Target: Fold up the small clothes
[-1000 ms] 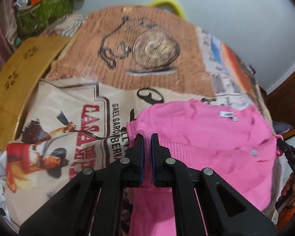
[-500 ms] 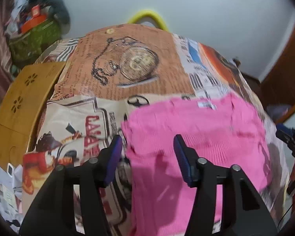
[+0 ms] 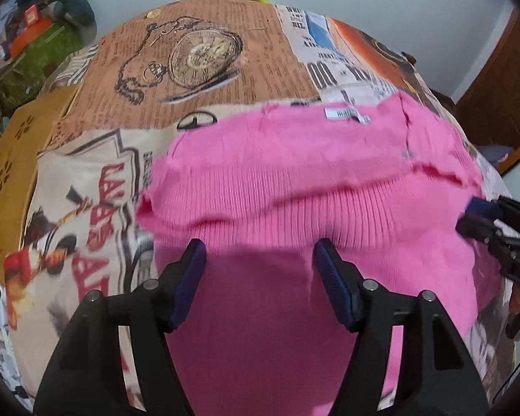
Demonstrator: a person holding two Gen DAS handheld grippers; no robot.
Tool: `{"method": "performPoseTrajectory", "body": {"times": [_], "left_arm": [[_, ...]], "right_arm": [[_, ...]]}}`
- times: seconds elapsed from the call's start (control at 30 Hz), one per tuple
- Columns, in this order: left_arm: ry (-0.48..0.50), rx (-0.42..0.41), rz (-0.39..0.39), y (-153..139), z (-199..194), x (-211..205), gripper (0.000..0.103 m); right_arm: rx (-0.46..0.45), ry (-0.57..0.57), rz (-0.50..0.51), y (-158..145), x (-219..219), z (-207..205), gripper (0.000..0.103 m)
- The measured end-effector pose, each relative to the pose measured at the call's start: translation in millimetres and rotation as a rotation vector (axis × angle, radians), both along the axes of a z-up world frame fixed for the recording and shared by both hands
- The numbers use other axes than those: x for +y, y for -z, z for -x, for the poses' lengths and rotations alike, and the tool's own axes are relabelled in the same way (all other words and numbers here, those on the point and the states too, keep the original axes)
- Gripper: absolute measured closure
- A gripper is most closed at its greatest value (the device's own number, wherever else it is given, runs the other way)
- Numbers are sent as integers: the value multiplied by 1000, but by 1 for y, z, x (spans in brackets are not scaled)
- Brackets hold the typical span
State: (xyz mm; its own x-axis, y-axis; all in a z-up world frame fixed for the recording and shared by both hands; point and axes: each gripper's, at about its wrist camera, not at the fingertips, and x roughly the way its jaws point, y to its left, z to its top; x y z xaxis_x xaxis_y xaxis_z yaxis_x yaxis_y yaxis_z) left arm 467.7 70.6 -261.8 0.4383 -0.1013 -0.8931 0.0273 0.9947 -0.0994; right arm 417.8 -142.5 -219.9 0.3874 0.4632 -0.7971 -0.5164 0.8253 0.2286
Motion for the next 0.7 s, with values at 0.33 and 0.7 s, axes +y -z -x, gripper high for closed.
{"method": "performPoseTrajectory", "body": {"times": [0.33,0.7], "left_arm": [[-200,-104,-64,-32,-57,46,38],[-163,44,-18,2,27,75,38]], "right_arm": [[-135,151,-22,-38,-9,-53,65],[-103,145,19,-23,-54,26,54]]}}
